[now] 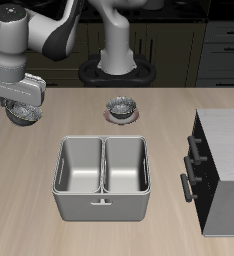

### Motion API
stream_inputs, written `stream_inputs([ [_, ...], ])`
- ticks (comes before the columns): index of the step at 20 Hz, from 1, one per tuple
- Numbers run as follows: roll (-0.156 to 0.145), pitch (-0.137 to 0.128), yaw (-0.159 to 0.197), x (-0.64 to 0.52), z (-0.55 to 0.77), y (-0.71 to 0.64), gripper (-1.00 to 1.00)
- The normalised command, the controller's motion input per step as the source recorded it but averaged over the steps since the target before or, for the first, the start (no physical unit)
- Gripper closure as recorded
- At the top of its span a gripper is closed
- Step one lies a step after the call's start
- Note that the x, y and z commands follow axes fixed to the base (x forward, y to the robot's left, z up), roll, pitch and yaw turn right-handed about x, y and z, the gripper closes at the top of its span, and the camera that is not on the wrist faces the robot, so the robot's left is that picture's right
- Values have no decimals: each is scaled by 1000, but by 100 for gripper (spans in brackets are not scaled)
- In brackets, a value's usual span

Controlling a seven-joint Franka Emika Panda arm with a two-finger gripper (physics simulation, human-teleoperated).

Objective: Pick up the bowl on the table and place it on top of the white cabinet

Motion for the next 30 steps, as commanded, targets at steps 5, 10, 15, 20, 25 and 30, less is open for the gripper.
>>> stream_inputs([
  [5,13,-42,7,-213,589,91,100],
  [10,15,-81,32,-238,576,85,100],
  [15,8,-57,12,-170,467,-6,100],
  [20,14,-34,27,-130,321,66,100],
  [25,24,-6,0,-45,131,88,100],
  [30,64,-16,19,-77,109,350,100],
])
